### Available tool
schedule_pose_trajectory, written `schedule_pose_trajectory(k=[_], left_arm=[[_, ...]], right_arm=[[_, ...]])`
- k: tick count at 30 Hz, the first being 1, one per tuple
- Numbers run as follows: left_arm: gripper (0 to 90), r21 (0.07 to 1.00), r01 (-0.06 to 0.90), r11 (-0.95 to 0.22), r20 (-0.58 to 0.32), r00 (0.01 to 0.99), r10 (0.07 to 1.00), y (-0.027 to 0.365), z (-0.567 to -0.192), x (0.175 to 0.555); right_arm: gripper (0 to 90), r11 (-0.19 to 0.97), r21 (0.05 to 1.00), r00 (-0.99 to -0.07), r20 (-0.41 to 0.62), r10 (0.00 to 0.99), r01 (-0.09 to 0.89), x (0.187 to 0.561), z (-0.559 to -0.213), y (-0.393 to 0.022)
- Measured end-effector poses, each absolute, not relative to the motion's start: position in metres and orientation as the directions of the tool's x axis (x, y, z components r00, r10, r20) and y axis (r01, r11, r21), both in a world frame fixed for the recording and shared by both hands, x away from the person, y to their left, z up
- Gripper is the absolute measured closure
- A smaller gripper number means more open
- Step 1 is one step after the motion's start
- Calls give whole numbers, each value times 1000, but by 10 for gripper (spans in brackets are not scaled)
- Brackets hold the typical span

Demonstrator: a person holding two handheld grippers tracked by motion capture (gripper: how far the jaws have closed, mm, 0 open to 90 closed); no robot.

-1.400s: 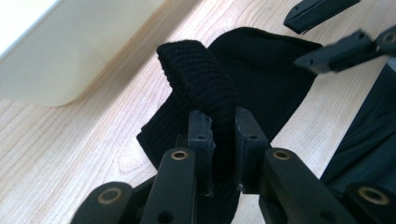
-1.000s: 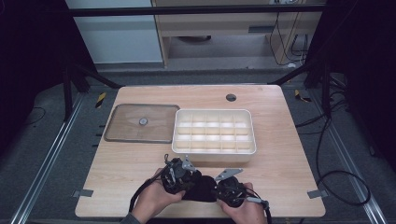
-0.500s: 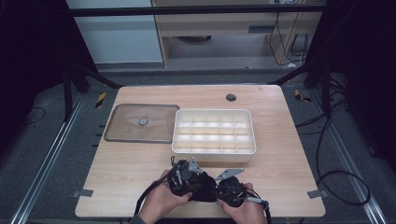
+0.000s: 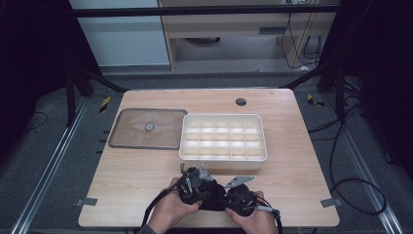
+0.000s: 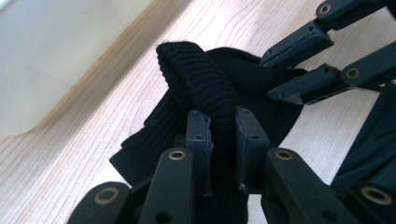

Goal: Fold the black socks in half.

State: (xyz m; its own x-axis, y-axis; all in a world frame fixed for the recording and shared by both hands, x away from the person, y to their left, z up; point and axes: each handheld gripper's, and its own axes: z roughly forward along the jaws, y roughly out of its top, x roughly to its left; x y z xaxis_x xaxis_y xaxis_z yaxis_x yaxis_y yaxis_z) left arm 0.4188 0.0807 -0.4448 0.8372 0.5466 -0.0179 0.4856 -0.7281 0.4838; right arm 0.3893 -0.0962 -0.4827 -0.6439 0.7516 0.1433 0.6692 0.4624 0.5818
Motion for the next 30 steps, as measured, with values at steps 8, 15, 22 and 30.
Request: schedule_pose_trajectory(k=[8, 15, 22, 30], left_arm=[[731, 513, 484, -709, -35, 837, 546, 82, -444, 417], [617, 574, 493, -654, -95, 833, 545, 81, -435, 409], [577, 600, 458, -656, -77, 849, 522, 76, -425, 399], [453, 610, 446, -656, -4, 828, 560, 88, -409, 398]], right_arm=[[538, 446, 594, -632, 140, 762, 669, 387, -478, -102], [469, 417, 603, -604, 139, 785, 680, 381, -469, -118], [450, 393, 617, -586, 140, 798, 682, 382, -460, -129], [479, 384, 656, -588, 115, 800, 650, 385, -439, -129]])
